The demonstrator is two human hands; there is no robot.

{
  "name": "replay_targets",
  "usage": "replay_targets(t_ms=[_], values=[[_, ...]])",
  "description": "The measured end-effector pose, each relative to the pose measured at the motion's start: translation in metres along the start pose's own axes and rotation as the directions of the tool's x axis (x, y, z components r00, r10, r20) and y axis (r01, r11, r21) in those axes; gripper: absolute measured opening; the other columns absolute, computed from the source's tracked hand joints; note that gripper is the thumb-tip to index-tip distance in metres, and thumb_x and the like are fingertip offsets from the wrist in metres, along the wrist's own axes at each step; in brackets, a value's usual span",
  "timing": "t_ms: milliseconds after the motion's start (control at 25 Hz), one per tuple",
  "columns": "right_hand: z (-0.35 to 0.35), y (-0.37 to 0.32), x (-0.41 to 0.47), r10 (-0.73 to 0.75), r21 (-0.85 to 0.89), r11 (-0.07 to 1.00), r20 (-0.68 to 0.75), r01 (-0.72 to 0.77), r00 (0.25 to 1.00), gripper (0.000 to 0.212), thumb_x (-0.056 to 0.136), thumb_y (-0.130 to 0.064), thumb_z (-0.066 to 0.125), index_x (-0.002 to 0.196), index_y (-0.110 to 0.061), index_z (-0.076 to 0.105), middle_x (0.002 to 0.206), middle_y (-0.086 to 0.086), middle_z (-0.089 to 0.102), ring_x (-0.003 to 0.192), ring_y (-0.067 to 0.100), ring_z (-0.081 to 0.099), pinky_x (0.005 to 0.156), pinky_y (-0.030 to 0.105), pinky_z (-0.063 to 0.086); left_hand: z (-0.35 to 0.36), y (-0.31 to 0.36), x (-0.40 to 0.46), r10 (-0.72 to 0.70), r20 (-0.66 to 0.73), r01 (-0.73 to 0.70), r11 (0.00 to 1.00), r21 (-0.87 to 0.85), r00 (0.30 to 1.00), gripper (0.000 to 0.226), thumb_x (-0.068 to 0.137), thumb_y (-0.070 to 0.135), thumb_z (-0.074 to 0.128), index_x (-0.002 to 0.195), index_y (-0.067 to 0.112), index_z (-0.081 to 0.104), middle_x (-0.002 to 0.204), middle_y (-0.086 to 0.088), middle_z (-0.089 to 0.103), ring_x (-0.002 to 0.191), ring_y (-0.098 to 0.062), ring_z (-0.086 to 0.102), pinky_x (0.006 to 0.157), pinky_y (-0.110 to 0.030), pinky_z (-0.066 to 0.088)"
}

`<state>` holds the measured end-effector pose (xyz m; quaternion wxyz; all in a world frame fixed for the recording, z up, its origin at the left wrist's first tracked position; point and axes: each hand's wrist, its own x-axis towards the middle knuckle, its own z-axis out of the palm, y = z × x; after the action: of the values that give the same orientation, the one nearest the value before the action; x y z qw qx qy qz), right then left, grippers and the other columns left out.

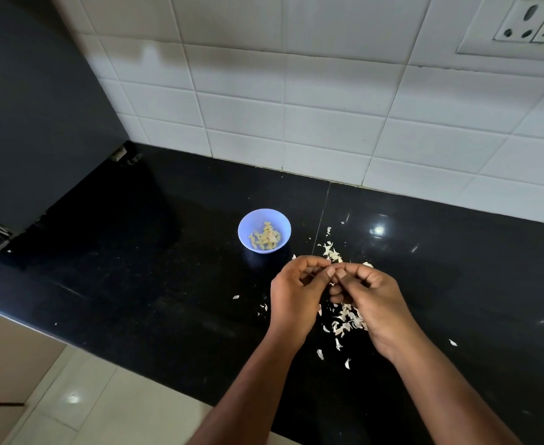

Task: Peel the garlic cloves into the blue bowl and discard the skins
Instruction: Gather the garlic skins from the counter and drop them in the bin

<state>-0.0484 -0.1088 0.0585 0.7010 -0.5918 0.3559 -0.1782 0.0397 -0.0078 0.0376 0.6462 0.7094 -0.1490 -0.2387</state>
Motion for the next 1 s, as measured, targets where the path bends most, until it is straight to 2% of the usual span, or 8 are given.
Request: replay_targets(t_ms=[160, 280, 480, 560, 640, 840, 920, 1000], values=[[-0.001, -0.005, -0.005, 0.054, 0.017, 0.998, 0.064, -0.055, 0.996, 0.013, 0.096, -0.014, 0.072, 0.105, -0.009, 0.08, 0.088, 0.014, 0.079, 0.079, 0.024, 0.077, 0.078, 0.029, 0.063, 0.003, 0.001, 0.0, -0.051, -0.034, 0.048, 0.996, -0.073, 0.998, 0.007, 0.096, 0.016, 0.075, 0.092, 0.021, 0.078, 0.088, -0.001, 0.078, 0.073, -0.008, 0.071, 0.057, -0.025, 0.053], [-0.002, -0.007, -0.004, 0.017, -0.167, 0.986, 0.031, -0.012, 0.999, 0.015, 0.101, -0.016, 0.067, 0.095, -0.015, 0.081, 0.081, 0.009, 0.079, 0.075, 0.026, 0.078, 0.08, 0.037, 0.063, 0.007, -0.002, -0.004, -0.071, -0.044, 0.065, 0.99, -0.122, 0.997, 0.004, 0.097, 0.013, 0.074, 0.094, 0.014, 0.076, 0.087, -0.007, 0.077, 0.067, -0.013, 0.07, 0.057, -0.026, 0.055], [0.002, -0.007, 0.006, -0.083, -0.587, 0.808, -0.029, 0.05, 0.996, 0.026, 0.097, -0.02, 0.063, 0.074, -0.022, 0.075, 0.062, 0.004, 0.072, 0.048, 0.016, 0.058, 0.051, 0.031, 0.047, 0.017, -0.009, -0.015, -0.015, -0.117, 0.011, 0.999, -0.038, 0.993, 0.017, 0.097, 0.006, 0.07, 0.091, 0.022, 0.072, 0.089, -0.007, 0.073, 0.054, -0.01, 0.059, 0.052, -0.023, 0.049], [0.006, -0.008, 0.007, -0.052, -0.493, 0.87, -0.058, 0.017, 0.997, 0.027, 0.098, -0.014, 0.061, 0.077, -0.018, 0.076, 0.062, 0.004, 0.073, 0.051, 0.02, 0.064, 0.052, 0.031, 0.053, 0.018, -0.01, -0.016, 0.048, -0.157, -0.049, 0.999, 0.0, 0.986, 0.019, 0.098, 0.006, 0.069, 0.09, 0.024, 0.071, 0.094, -0.004, 0.071, 0.061, -0.01, 0.064, 0.054, -0.021, 0.051], [0.012, -0.004, 0.008, 0.071, -0.211, 0.974, -0.059, -0.082, 0.996, 0.023, 0.101, -0.005, 0.059, 0.086, -0.005, 0.077, 0.066, 0.011, 0.071, 0.053, 0.023, 0.067, 0.053, 0.031, 0.06, 0.02, -0.011, -0.016, 0.029, -0.203, -0.041, 0.998, -0.057, 0.979, 0.015, 0.098, 0.005, 0.07, 0.092, 0.018, 0.071, 0.097, -0.006, 0.07, 0.066, -0.007, 0.066, 0.055, -0.019, 0.053], [0.015, 0.013, 0.014, 0.271, 0.051, 0.962, -0.046, -0.268, 0.962, 0.022, 0.101, -0.002, 0.059, 0.087, -0.003, 0.075, 0.069, 0.01, 0.065, 0.051, 0.017, 0.059, 0.047, 0.027, 0.052, 0.023, -0.016, -0.02, -0.14, -0.209, 0.071, 0.949, -0.307, 0.968, 0.007, 0.101, 0.005, 0.066, 0.096, 0.007, 0.07, 0.084, -0.012, 0.073, 0.064, -0.013, 0.064, 0.053, -0.023, 0.052], [0.014, 0.015, 0.011, 0.241, 0.035, 0.97, -0.038, -0.24, 0.97, 0.021, 0.101, -0.004, 0.06, 0.089, -0.006, 0.077, 0.073, 0.01, 0.069, 0.054, 0.015, 0.06, 0.049, 0.024, 0.049, 0.021, -0.019, -0.018, -0.182, -0.178, 0.101, 0.916, -0.389, 0.967, 0.008, 0.103, 0.005, 0.063, 0.1, 0.0, 0.068, 0.078, -0.01, 0.071, 0.061, -0.015, 0.061, 0.053, -0.026, 0.052], [0.007, 0.012, 0.008, 0.084, -0.182, 0.978, -0.088, -0.099, 0.993, 0.015, 0.098, -0.009, 0.067, 0.091, -0.014, 0.08, 0.074, 0.001, 0.075, 0.06, 0.011, 0.065, 0.053, 0.02, 0.049, 0.019, -0.021, -0.015, -0.2, -0.144, 0.116, 0.885, -0.451, 0.969, 0.009, 0.103, 0.006, 0.064, 0.103, -0.002, 0.068, 0.077, -0.01, 0.068, 0.061, -0.017, 0.058, 0.056, -0.028, 0.051]])
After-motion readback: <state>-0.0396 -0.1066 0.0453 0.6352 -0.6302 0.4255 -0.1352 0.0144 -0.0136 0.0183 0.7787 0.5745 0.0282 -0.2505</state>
